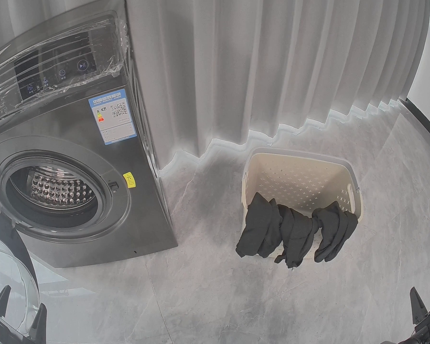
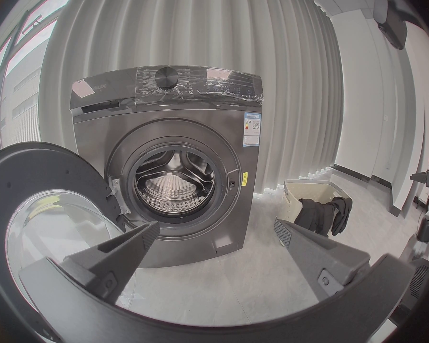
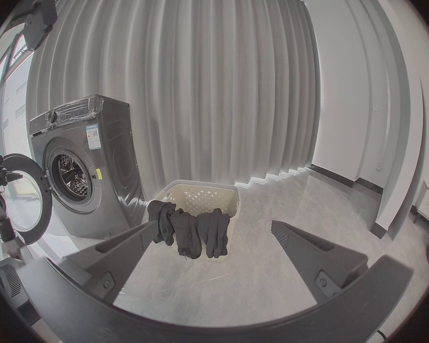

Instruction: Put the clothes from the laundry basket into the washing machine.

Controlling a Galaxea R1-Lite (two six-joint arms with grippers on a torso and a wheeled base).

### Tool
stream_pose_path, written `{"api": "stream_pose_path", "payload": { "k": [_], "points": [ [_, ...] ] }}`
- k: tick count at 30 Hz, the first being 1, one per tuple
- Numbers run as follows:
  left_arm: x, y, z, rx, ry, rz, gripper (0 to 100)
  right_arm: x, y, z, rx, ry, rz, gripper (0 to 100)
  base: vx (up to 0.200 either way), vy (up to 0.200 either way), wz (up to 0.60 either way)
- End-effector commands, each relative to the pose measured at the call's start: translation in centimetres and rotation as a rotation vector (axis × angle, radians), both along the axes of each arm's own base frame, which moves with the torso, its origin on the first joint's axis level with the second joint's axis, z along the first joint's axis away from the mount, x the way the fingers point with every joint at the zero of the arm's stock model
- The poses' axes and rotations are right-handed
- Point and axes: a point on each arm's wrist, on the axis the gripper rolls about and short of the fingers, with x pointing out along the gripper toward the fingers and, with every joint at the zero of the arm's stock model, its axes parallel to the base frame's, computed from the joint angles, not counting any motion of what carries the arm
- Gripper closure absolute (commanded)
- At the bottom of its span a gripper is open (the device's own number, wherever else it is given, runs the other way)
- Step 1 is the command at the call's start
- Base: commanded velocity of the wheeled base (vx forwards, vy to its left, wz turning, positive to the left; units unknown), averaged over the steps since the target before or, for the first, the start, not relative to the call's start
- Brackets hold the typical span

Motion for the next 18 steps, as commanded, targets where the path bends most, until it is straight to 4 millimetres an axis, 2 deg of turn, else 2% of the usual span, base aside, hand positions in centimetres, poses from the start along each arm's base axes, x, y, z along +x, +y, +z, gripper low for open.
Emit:
{"api": "stream_pose_path", "payload": {
  "k": [1, 7, 16, 18],
  "points": [
    [0.03, 0.00, -0.52, -0.001, 0.004, 0.000, 0, 0.08, 0.00, -0.50, 0.000, 0.010, 0.001, 0, 0.000, 0.000, 0.00],
    [0.03, 0.00, -0.52, -0.001, 0.004, 0.000, 0, 0.08, 0.00, -0.50, 0.000, 0.010, 0.001, 0, 0.000, 0.000, 0.00],
    [0.03, 0.00, -0.52, 0.000, 0.004, 0.000, 0, 0.08, 0.00, -0.50, 0.000, 0.010, 0.001, 0, 0.000, 0.000, -0.60],
    [0.03, 0.00, -0.52, -0.001, 0.004, 0.000, 0, 0.08, 0.00, -0.50, 0.000, 0.010, 0.001, 0, 0.000, 0.000, 0.00]
  ]
}}
